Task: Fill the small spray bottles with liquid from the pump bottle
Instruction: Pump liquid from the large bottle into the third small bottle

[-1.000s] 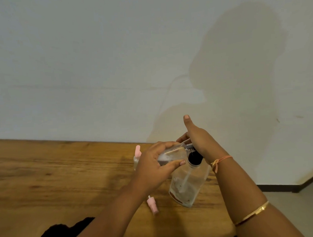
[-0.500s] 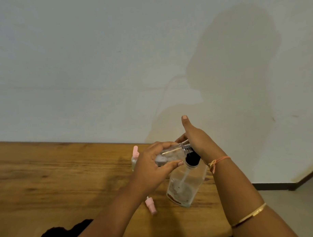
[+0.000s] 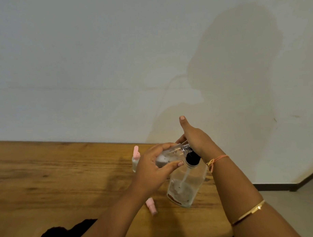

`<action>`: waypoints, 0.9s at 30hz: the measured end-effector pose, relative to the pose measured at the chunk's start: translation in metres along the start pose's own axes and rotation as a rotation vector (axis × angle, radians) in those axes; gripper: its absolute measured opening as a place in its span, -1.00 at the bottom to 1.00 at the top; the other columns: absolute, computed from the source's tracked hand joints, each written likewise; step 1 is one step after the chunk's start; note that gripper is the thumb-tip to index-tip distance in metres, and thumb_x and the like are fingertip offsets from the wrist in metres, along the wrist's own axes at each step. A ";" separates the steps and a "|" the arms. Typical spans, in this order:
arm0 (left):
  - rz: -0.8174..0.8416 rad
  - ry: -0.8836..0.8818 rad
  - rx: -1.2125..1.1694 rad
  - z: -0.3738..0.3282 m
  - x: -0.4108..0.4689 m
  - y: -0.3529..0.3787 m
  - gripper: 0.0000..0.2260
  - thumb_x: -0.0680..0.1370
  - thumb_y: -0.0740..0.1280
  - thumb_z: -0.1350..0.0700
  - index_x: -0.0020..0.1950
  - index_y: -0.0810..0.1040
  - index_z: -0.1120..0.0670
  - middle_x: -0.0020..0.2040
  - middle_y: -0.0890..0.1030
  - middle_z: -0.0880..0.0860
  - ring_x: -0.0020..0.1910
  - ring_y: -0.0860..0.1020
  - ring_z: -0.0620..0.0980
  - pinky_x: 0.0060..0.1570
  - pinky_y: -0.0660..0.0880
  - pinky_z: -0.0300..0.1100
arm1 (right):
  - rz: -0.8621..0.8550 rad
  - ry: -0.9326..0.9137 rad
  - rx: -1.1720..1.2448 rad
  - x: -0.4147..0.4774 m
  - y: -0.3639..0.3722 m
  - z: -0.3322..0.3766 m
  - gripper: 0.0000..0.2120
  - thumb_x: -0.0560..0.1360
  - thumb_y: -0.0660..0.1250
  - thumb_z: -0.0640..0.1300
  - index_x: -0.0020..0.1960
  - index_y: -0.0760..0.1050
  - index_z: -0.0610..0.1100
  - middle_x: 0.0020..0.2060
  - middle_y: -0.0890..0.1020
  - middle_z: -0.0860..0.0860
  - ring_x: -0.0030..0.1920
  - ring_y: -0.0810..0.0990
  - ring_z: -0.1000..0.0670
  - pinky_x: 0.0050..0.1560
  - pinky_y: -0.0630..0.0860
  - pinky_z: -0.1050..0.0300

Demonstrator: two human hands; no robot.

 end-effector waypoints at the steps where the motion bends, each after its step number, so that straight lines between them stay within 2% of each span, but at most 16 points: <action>1: -0.002 0.000 0.003 0.001 0.000 0.000 -0.64 0.32 0.49 0.00 0.05 0.51 -0.24 0.04 0.60 -0.15 0.07 0.53 -0.21 -0.01 0.52 -0.35 | -0.006 -0.002 0.000 0.000 0.000 0.000 -0.20 0.56 -0.17 0.31 -0.15 0.63 -0.26 -0.31 0.56 0.00 -0.21 0.50 0.05 -0.13 0.31 0.09; 4: -0.017 0.014 -0.010 -0.004 0.000 -0.002 -0.65 0.30 0.48 -0.05 0.04 0.51 -0.25 0.02 0.60 -0.17 0.06 0.53 -0.24 -0.02 0.51 -0.38 | -0.027 -0.019 0.036 0.000 -0.001 0.002 -0.20 0.56 -0.16 0.31 -0.14 0.64 -0.26 -0.27 0.62 -0.05 -0.19 0.56 0.02 -0.18 0.37 0.10; 7: -0.026 0.055 -0.028 -0.012 0.000 -0.004 -0.63 0.33 0.50 0.11 0.03 0.51 -0.22 -0.01 0.59 -0.18 0.02 0.52 -0.30 -0.11 0.45 -0.49 | -0.031 -0.056 0.073 0.000 -0.004 0.009 -0.22 0.57 -0.16 0.29 -0.11 0.63 -0.27 -0.26 0.62 -0.07 -0.23 0.55 0.03 -0.25 0.37 0.17; 11: -0.021 0.048 -0.035 -0.011 -0.001 -0.004 -0.64 0.33 0.50 0.11 0.02 0.51 -0.23 -0.01 0.58 -0.17 0.02 0.51 -0.28 -0.12 0.46 -0.48 | -0.039 -0.036 0.043 0.002 -0.002 0.006 -0.20 0.55 -0.19 0.33 -0.15 0.63 -0.23 -0.23 0.62 -0.08 -0.17 0.56 -0.01 -0.13 0.40 0.10; 13: -0.006 0.039 0.001 -0.007 -0.001 -0.003 -0.63 0.33 0.50 0.08 0.01 0.50 -0.26 0.00 0.58 -0.18 0.02 0.51 -0.27 -0.10 0.46 -0.48 | -0.046 -0.008 0.046 0.001 0.000 0.000 -0.19 0.54 -0.18 0.34 -0.16 0.62 -0.24 -0.26 0.62 -0.06 -0.18 0.56 -0.01 -0.18 0.39 0.11; 16: 0.000 0.037 0.006 -0.003 -0.001 -0.002 -0.64 0.31 0.49 -0.01 0.03 0.51 -0.27 0.03 0.60 -0.15 0.05 0.53 -0.22 0.00 0.51 -0.35 | -0.043 -0.011 0.029 -0.001 0.000 -0.002 -0.19 0.55 -0.17 0.33 -0.18 0.63 -0.25 -0.29 0.61 -0.04 -0.19 0.55 0.00 -0.24 0.36 0.15; 18: -0.010 0.027 -0.021 -0.002 -0.002 -0.002 -0.64 0.28 0.46 -0.08 0.05 0.52 -0.24 0.03 0.60 -0.13 0.05 0.54 -0.19 0.02 0.54 -0.26 | -0.030 -0.019 0.041 -0.002 0.001 0.002 -0.19 0.55 -0.17 0.32 -0.21 0.63 -0.25 -0.26 0.63 -0.07 -0.17 0.56 -0.03 -0.16 0.42 0.11; 20: -0.022 0.044 -0.039 -0.007 -0.003 -0.003 -0.65 0.29 0.47 -0.04 0.04 0.52 -0.23 -0.01 0.60 -0.15 0.02 0.54 -0.23 -0.03 0.53 -0.33 | -0.003 -0.023 0.112 -0.002 0.002 0.007 -0.20 0.56 -0.17 0.32 -0.23 0.63 -0.23 -0.22 0.65 -0.13 -0.16 0.58 -0.05 -0.03 0.46 0.05; 21: -0.027 0.058 -0.035 -0.010 -0.002 -0.005 -0.65 0.31 0.49 0.01 0.03 0.52 -0.22 -0.02 0.59 -0.17 0.01 0.53 -0.27 -0.07 0.50 -0.40 | 0.003 -0.031 0.134 -0.002 0.002 0.010 -0.20 0.56 -0.17 0.31 -0.22 0.63 -0.23 -0.20 0.66 -0.14 -0.16 0.58 -0.05 -0.03 0.46 0.05; 23: -0.028 0.068 -0.029 -0.014 -0.002 -0.007 -0.64 0.33 0.50 0.10 0.02 0.51 -0.21 -0.04 0.57 -0.20 -0.01 0.51 -0.31 -0.13 0.45 -0.50 | -0.010 -0.052 0.105 -0.002 0.001 0.013 -0.21 0.57 -0.18 0.30 -0.18 0.63 -0.24 -0.17 0.66 -0.15 -0.16 0.58 -0.03 -0.10 0.44 0.10; 27: 0.005 0.050 0.017 -0.011 -0.002 -0.004 -0.64 0.35 0.49 0.07 0.01 0.47 -0.27 -0.03 0.56 -0.22 0.02 0.48 -0.33 -0.10 0.44 -0.50 | -0.019 -0.033 0.020 -0.004 0.000 0.004 -0.18 0.55 -0.20 0.32 -0.14 0.63 -0.26 -0.26 0.61 -0.06 -0.20 0.54 0.02 -0.23 0.36 0.15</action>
Point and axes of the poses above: each hand's wrist, its own x-axis towards the middle knuckle, its own y-axis out of the palm, z = x × y, the point moved 7 cm from there along x, towards the middle knuckle
